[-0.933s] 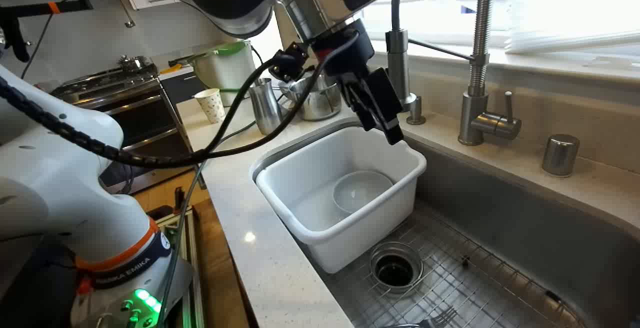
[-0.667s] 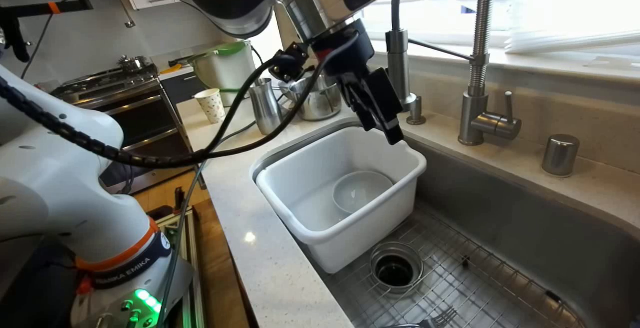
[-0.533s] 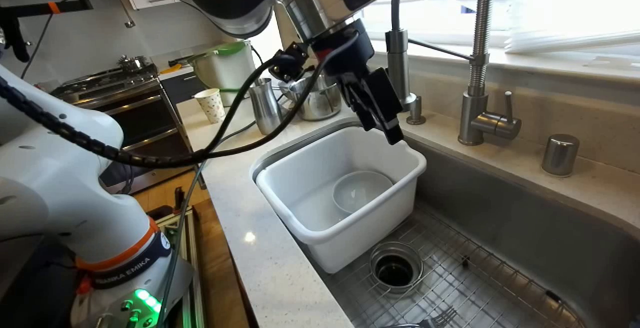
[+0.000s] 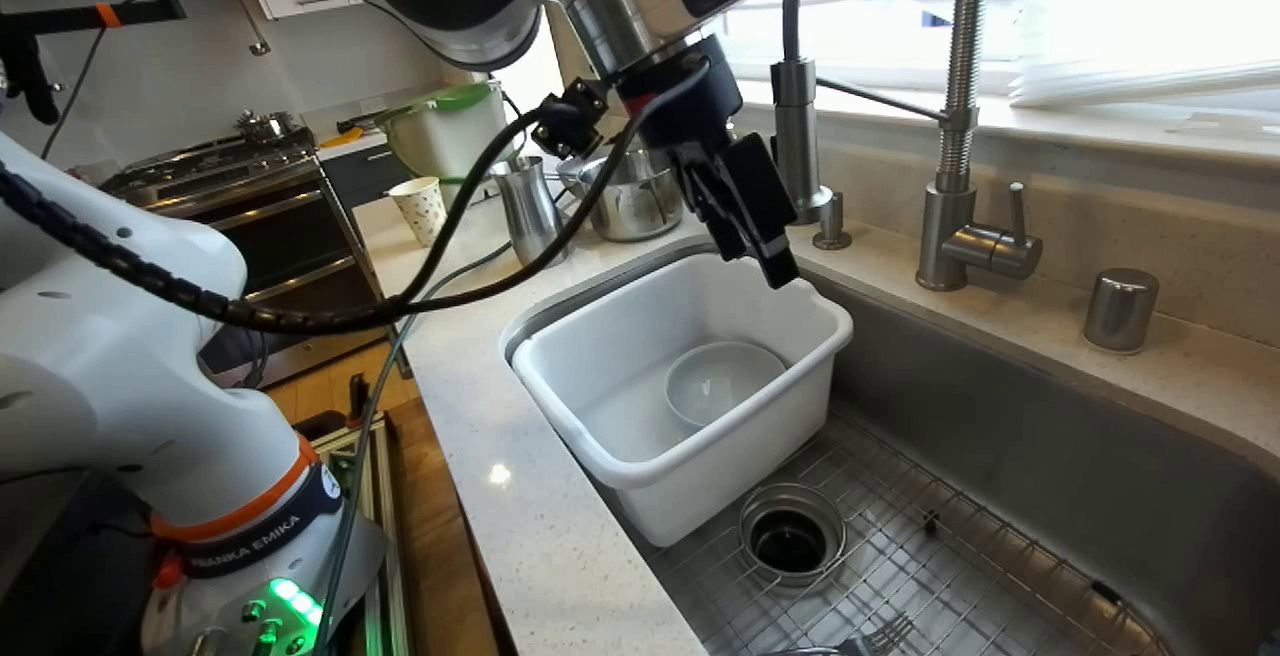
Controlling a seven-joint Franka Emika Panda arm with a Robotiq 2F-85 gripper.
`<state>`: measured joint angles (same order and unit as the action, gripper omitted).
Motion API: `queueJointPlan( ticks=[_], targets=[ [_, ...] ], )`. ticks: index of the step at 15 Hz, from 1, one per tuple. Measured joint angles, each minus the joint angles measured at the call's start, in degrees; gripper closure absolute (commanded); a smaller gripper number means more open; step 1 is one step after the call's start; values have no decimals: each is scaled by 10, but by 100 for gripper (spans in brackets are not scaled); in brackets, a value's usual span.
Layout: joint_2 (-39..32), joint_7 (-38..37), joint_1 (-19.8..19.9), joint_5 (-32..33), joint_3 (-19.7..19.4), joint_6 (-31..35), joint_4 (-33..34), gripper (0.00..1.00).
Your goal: Turn the faucet to the left then turn it on
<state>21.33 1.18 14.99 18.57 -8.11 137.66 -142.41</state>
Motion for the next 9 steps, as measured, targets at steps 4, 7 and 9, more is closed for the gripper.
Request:
queueJointPlan(
  ticks=[4,7,9],
  targets=[
    [31,-38,1,6,16,-63,0,0],
    [58,-55,1,3,19,-65,-1,0],
    [74,-64,0,-1,19,-63,-1,0]
  ],
)
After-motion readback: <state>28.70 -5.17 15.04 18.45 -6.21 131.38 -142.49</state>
